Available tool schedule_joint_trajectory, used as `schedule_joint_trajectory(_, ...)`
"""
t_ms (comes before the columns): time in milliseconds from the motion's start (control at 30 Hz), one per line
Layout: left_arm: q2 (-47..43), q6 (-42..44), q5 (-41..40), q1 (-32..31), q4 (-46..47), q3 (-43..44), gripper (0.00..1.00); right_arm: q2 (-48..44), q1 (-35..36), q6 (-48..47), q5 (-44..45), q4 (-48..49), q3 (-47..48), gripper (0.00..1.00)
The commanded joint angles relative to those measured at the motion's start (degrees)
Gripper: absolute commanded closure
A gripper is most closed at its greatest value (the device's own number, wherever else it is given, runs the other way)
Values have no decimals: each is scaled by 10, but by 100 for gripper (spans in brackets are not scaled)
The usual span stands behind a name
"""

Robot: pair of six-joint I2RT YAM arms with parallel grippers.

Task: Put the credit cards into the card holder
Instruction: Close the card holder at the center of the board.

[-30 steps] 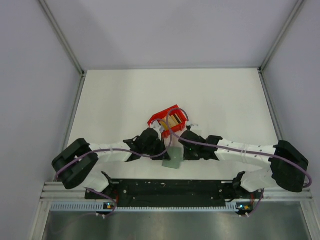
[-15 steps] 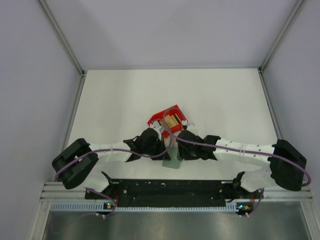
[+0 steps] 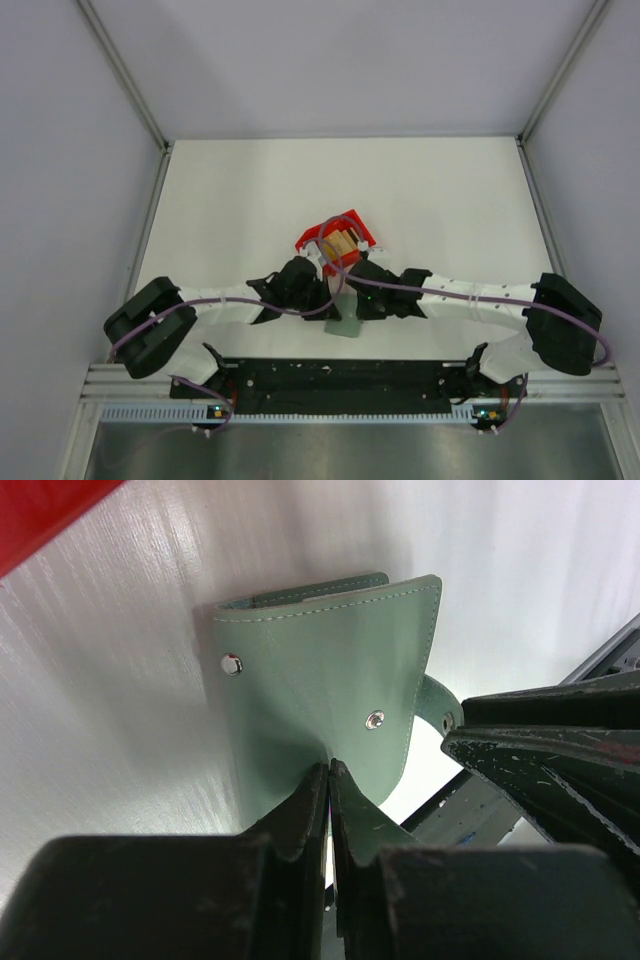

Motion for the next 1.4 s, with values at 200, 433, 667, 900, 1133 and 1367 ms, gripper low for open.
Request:
schedule_joint_trajectory(200, 5, 6, -34, -4, -15, -19, 92, 2, 10, -1, 21, -18, 21, 89)
schedule_joint_trajectory(433, 6, 6, -33, -4, -14, -18, 92, -16, 15, -3, 35, -29, 23, 100)
schedule_joint_trajectory(667, -3, -3, -29, -4, -1, -28, 92, -24, 15, 1, 43, -23, 13, 100)
schedule_joint_trajectory(900, -39, -58, -60, -13, 2, -49, 86, -39, 14, -15, 13, 66, 0, 100)
schedule_joint_trajectory(1133, -54, -117, -85, -26, 38, -86, 85, -16, 11, -25, -7, 90, -1, 100)
schedule_joint_trajectory(1367, -106, -91, -118, -26, 3, -77, 78, -91, -14, -24, 42, 57, -36, 92)
